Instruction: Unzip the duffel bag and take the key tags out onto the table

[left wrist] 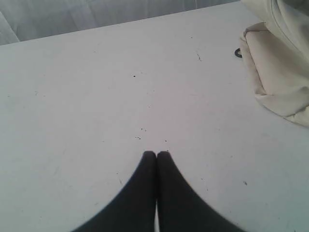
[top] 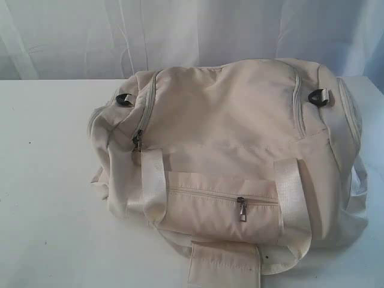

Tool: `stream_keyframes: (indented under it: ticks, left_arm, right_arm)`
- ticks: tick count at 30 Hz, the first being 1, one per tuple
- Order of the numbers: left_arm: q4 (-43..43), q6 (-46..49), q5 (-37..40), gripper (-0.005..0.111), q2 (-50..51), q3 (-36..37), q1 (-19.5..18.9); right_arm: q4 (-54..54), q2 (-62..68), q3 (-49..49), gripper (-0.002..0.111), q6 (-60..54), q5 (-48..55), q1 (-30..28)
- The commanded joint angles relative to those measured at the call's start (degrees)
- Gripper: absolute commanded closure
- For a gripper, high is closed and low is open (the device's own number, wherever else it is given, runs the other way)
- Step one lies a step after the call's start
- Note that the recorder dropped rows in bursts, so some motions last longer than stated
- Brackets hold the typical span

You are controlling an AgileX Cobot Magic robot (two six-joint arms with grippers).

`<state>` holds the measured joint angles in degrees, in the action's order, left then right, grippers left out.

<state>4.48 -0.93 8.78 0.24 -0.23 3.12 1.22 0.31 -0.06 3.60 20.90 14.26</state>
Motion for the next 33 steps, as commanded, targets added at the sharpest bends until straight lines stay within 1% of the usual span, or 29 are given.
stream_keyframes:
  ticks: [1,9,20,23,26,28,29,30,31,32,33]
  left_arm:
    - [0.29,-0.17,-0.24,0.107,-0.24,0.23,-0.19]
    - [0.29,-0.17,-0.85,0.107,-0.24,0.23,-0.19]
    - [0.29,-0.07,-12.38,0.107,-0.24,0.23,-0.19]
    - [0.29,-0.58,-18.67,0.107,-0.24,0.23,-0.19]
    - [0.29,-5.97,-28.11,0.107,-0.24,0.23,-0.19]
    - [0.29,-7.26,-35.42,0.107,-0.24,0.23,-0.19]
    - [0.29,-7.26,-41.54,0.107,-0.24,0.23,-0.19]
    - [-0.31,-7.26,-44.27,0.107,-0.24,0.23,-0.19]
    - [-2.57,-7.26,-46.05,0.107,-0.24,0.18,-0.19]
    - [-4.07,-7.26,-45.91,0.107,-0.24,-1.14,-0.19]
    - [-6.69,-6.44,-43.23,0.107,-0.24,-4.54,-0.19]
  right_arm:
    - [-0.15,-0.31,0.06,0.108,0.13,-0.7,0.06]
    - [-0.15,-0.31,0.06,0.108,0.13,-0.7,0.06]
    - [-0.15,-0.31,0.06,0.108,0.13,-0.7,0.06]
    - [-0.15,-0.31,0.06,0.108,0.13,-0.7,0.06]
    - [-0.15,-0.31,0.06,0.108,0.13,-0.7,0.06]
    - [-0.15,-0.31,0.06,0.108,0.13,-0.7,0.06]
    - [-0.15,-0.31,0.06,0.108,0.13,-0.7,0.06]
    - [-0.15,-0.31,0.06,0.108,0.13,-0.7,0.06]
    - [-0.15,-0.31,0.06,0.108,0.13,-0.7,0.06]
    - [-0.15,-0.31,0.06,0.108,0.13,-0.7,0.06]
    - [-0.15,-0.31,0.06,0.108,0.13,-0.7,0.06]
